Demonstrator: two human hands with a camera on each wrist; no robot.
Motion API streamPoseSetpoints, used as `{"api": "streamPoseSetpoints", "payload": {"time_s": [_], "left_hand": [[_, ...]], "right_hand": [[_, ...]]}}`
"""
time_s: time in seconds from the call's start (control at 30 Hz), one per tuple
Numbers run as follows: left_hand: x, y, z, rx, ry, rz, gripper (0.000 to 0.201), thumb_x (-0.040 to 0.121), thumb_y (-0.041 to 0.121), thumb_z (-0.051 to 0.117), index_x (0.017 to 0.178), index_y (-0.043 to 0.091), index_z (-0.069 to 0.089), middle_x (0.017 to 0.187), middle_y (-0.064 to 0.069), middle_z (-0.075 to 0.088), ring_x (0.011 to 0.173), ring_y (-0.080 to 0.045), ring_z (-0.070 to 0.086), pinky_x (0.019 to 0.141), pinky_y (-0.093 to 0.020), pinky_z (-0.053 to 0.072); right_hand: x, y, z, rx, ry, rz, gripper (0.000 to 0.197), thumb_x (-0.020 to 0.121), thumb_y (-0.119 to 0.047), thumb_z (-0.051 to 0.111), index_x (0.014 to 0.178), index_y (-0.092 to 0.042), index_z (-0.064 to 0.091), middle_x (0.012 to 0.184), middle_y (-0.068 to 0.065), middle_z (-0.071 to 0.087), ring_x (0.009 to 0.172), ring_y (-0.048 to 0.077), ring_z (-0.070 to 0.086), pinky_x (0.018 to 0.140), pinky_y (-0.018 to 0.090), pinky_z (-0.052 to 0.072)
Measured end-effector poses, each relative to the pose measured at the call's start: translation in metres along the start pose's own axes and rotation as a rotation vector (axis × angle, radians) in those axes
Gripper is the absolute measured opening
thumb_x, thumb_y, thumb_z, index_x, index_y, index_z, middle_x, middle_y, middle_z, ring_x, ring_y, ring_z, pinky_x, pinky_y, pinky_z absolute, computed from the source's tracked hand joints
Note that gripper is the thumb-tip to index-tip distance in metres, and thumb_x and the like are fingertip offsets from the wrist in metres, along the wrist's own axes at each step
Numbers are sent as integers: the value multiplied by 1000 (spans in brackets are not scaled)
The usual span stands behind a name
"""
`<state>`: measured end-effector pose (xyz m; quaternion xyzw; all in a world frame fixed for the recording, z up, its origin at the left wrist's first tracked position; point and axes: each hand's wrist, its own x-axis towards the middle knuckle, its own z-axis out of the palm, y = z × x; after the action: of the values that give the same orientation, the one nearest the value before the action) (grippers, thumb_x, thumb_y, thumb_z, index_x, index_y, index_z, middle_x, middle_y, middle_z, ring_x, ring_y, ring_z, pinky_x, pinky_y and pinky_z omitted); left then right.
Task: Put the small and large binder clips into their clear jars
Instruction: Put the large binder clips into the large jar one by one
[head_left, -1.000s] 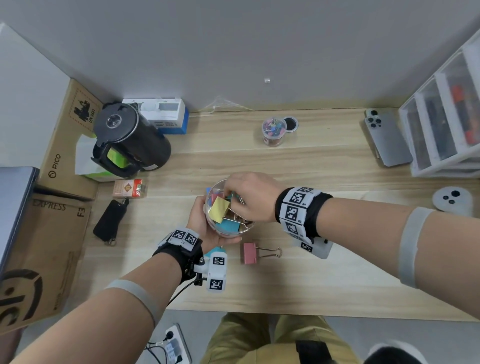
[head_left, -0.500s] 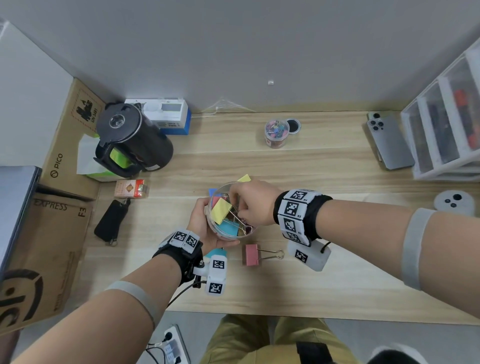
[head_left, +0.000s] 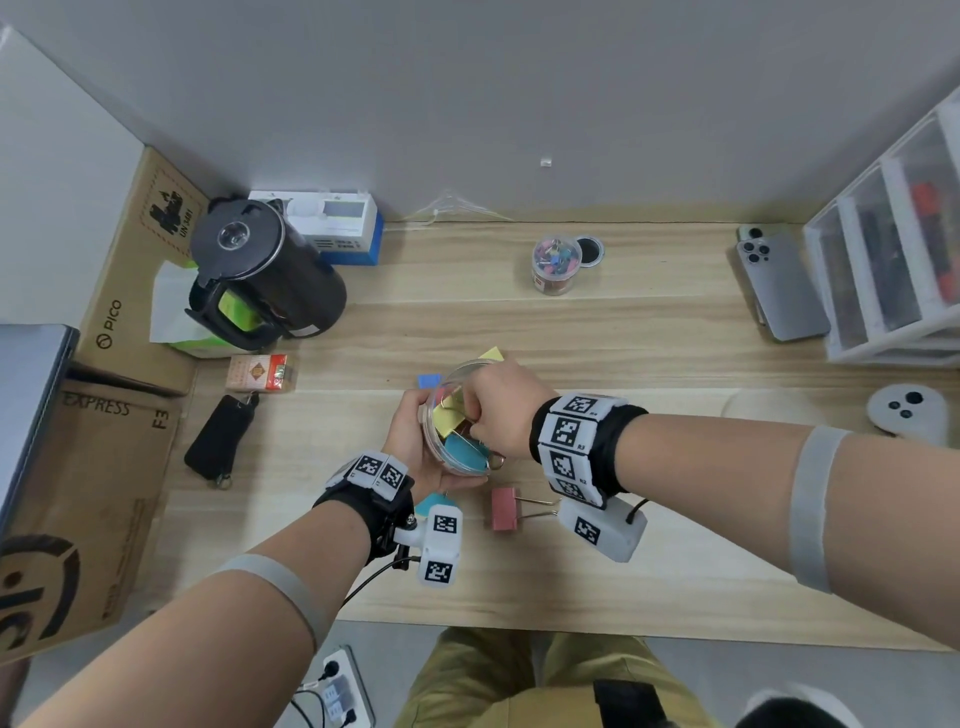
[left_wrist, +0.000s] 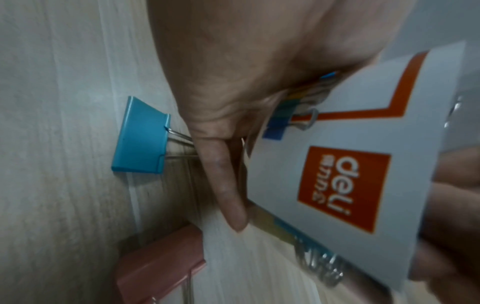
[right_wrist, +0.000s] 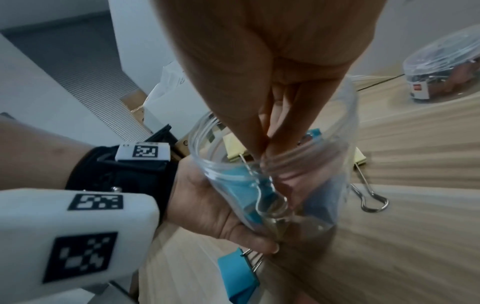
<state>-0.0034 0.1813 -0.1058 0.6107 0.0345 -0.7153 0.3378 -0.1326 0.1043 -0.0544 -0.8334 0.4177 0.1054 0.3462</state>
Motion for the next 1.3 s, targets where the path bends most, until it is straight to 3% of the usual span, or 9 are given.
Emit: {"api": "streamPoseSetpoints", "payload": {"time_s": [0.2,0.3,0.5,0.63,0.77,0.9,1.0,1.1,1.3], "left_hand": [[-2,0,-8,-1,41,1,63,87,59,43,122,15,72,123,-21,72,115,-46,65,92,-59,54],[-1,1,-9,-6,46,16,59,89,58,41,114,16,74,119,-19,74,111,-44,66,90,-57,55],[-2,0,-19,-16,41,28,61,86,61,44,113,16,73,116,-18,75,109,-44,67,88,-56,56],[-1,-4,-37,-62,92,59,60,87,61,42,114,18,74,117,-16,75,109,-42,67,95,-59,53],[-2,-8,-52,-95,118,47,60,86,60,43,116,18,74,123,-16,73,117,-46,64,96,-63,51],[-6,-11,-60,-90,124,32,61,86,61,42,117,19,73,123,-16,73,119,-46,63,77,-51,59],[-6,-13,-64,-97,125,35,60,87,63,41,112,19,74,121,-15,74,118,-46,63,75,-49,59],[-7,-14,-66,-95,112,32,62,86,64,42,113,19,75,122,-15,73,119,-45,64,76,-50,59],[-10,-13,-70,-89,93,29,66,84,64,44,122,19,72,126,-15,72,121,-45,63,79,-51,58]], "right_hand": [[3,6,-3,-49,-86,65,9,84,-6,64,90,-5,70,87,9,69,74,23,64,64,29,55],[3,6,-3,-16,-43,37,14,85,-8,58,90,-5,70,90,11,70,82,26,66,71,34,59],[1,9,-18,214,245,-197,4,83,-20,58,82,-21,61,55,-12,52,61,16,55,62,27,46],[10,33,-21,265,384,-206,5,81,-21,61,86,-23,62,62,-9,59,62,17,56,64,29,46],[18,64,-4,66,114,-124,12,78,-25,64,89,-24,60,71,-11,62,74,20,60,66,28,45],[10,75,31,-123,-268,-84,35,66,-42,70,95,-28,59,82,-13,60,82,17,61,71,27,48],[2,68,55,-248,-331,-170,69,53,-67,75,106,-28,54,95,-11,59,85,18,58,74,32,51],[-2,56,76,-360,-326,-277,91,48,-72,76,119,-20,52,112,-4,55,96,21,57,80,34,51],[-5,49,86,-454,-270,-282,55,68,-50,71,109,-17,55,104,4,60,96,29,61,84,39,51]]}}
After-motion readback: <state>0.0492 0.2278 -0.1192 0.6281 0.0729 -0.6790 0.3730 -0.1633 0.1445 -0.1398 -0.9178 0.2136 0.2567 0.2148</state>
